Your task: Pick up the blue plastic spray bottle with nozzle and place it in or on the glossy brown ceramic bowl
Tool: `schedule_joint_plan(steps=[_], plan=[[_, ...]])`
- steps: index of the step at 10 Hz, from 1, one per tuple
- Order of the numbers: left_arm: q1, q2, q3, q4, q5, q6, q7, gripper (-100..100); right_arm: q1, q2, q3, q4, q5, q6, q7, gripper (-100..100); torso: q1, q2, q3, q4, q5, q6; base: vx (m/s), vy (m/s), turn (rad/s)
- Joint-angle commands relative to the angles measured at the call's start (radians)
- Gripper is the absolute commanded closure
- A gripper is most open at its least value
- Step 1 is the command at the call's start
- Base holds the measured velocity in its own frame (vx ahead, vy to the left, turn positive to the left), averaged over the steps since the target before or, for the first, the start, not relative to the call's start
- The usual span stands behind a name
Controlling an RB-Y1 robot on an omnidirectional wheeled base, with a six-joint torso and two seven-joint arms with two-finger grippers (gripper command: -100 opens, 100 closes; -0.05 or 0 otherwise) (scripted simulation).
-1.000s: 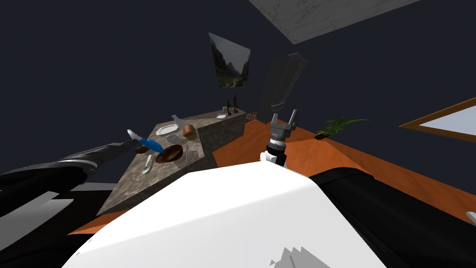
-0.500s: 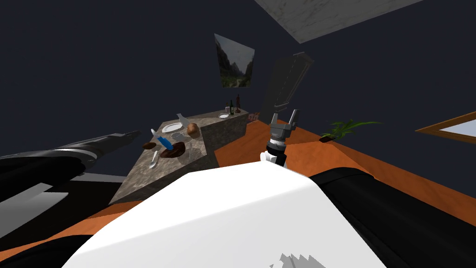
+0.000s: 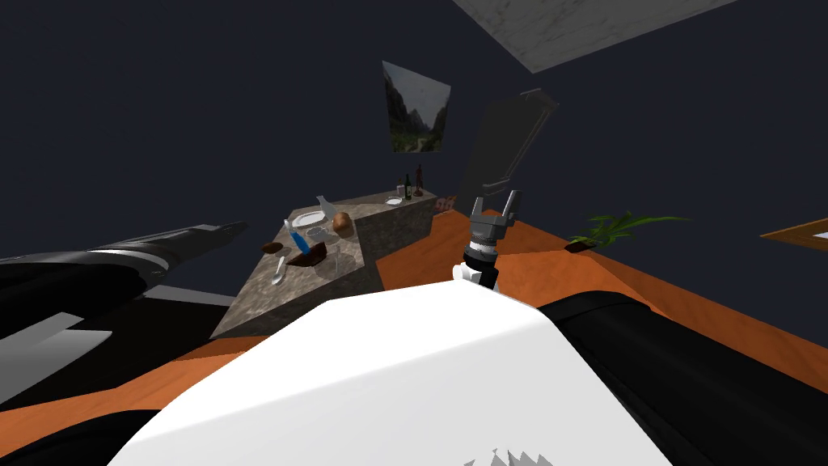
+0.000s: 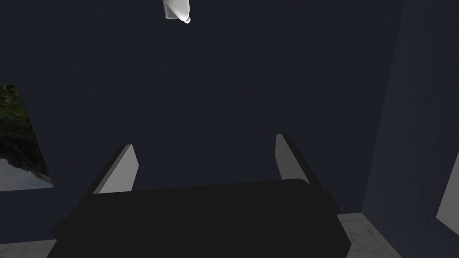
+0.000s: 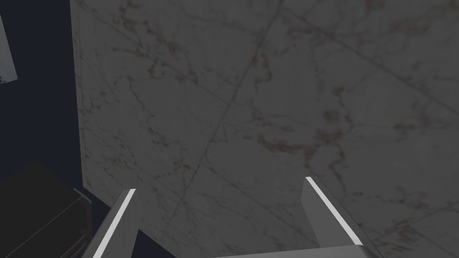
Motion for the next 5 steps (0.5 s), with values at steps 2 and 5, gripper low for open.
schedule_joint_plan(steps=[2, 5], plan=[[0.000, 0.000, 0.000, 0.000, 0.000, 0.000, 0.000, 0, 0.000, 0.000, 0.000, 0.000, 0.000, 0.000, 0.000, 0, 0.000, 0.000, 0.000, 0.000, 0.000, 0.000, 0.000, 0.000, 0.000], [0.000, 0.000, 0.000, 0.000, 0.000, 0.000, 0.000, 0, 0.000, 0.000, 0.000, 0.000, 0.000, 0.000, 0.000, 0, 0.000, 0.000, 0.000, 0.000, 0.000, 0.000, 0.000, 0.000, 0.000]])
